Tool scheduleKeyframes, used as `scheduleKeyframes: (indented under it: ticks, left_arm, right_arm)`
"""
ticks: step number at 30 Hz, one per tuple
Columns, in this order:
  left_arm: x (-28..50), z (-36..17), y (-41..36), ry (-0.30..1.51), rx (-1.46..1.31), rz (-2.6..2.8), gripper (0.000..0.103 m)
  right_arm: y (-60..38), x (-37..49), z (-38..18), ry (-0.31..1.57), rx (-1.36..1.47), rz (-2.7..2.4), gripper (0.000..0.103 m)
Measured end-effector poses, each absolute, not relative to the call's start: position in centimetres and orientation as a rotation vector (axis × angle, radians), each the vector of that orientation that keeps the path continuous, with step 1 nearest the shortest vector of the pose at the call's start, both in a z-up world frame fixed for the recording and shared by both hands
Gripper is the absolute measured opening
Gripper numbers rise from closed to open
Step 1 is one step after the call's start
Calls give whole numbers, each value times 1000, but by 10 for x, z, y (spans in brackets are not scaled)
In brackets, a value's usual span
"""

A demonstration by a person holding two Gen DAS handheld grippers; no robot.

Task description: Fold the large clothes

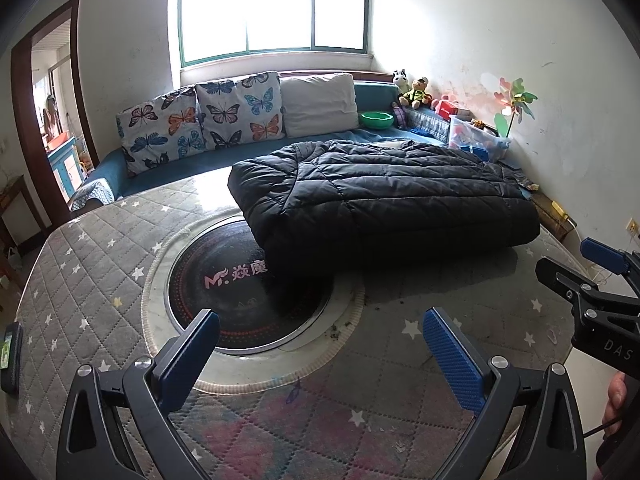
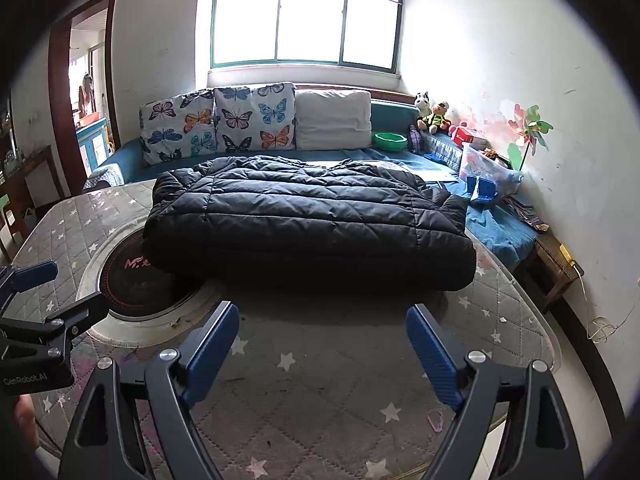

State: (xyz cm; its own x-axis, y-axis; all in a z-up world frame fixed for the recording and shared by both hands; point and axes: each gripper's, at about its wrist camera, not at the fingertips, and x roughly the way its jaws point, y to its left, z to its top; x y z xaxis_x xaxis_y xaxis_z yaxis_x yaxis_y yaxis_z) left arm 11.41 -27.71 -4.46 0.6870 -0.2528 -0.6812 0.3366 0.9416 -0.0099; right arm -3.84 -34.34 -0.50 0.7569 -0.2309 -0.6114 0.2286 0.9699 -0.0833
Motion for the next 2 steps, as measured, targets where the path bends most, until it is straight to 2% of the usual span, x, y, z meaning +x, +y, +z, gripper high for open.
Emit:
scheduleKeyframes:
  ticks: [2]
  left_arm:
    - [114,-44,-278,744,117,-338,103]
  right_arm:
    - [-343,-39,-5,667,-5,-250,94]
